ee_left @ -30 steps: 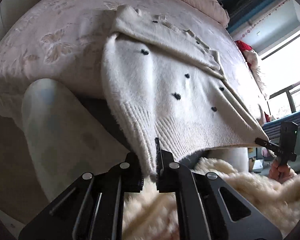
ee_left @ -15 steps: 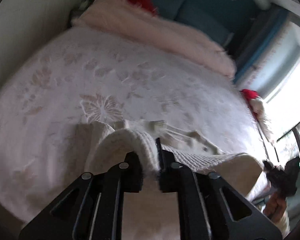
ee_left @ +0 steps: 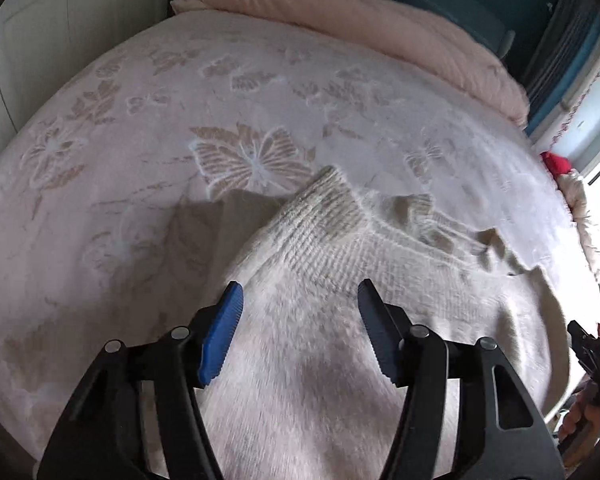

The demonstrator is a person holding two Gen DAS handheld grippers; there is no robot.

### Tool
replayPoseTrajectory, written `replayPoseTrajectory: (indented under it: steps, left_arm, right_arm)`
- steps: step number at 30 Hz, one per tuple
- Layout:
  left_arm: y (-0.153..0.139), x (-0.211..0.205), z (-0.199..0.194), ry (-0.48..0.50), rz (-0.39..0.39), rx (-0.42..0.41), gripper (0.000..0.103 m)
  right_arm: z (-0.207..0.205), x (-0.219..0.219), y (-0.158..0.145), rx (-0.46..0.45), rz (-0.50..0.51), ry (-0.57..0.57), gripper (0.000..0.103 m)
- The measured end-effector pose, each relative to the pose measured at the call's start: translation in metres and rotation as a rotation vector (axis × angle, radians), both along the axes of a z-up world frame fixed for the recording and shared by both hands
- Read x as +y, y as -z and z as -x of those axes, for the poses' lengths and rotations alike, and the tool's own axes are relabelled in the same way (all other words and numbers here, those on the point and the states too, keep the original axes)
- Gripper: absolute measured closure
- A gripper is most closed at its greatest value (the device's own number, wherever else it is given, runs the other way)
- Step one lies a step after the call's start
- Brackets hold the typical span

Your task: Fold small clothes

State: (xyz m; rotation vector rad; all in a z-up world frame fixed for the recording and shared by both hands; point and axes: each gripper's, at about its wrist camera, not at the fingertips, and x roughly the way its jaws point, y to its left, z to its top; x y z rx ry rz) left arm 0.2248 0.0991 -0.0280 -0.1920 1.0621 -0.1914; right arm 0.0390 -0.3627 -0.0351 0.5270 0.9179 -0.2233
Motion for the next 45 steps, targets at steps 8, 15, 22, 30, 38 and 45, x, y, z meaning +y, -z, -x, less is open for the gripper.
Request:
replayPoseTrajectory:
  steps: [8,15,22,30,38,45]
  left_arm:
    - [-0.032,0.007,-0.011,-0.060,0.081,-0.036,0.103]
    - [-0.083,0.025,-0.035,-0.068,0.090,-0.088,0.103]
    - [-0.009,-0.011,-0.031,0.023,-0.037,0.024,0.044]
    - [-0.020,-0.006,-0.034,0.006,0.034,-0.044,0.096]
    - [-0.020,0.005,-0.078,-0.057,-0.033,0.004,0.095]
    - [-0.031,0.026,0.005,-0.037,0.034,-0.059,0.075]
  right_arm:
    - [-0.009,0.004,-0.034,-0.110,-0.081,-0.016,0.094]
    - [-0.010,-0.016,-0.056,-0.166,-0.082,0.002,0.094]
    - [-0.008,-0.018,0.025,-0.014,-0.224,0.073,0.088]
    - [-0.005,-0.011,-0.007,-0.113,-0.217,0.037,0.093]
    - [-0.044,-0.023,0.019,-0.002,-0.134,0.055,0.089]
    - [0.024,-0.007,-0.033,-0.110,-0.031,0.121,0.048]
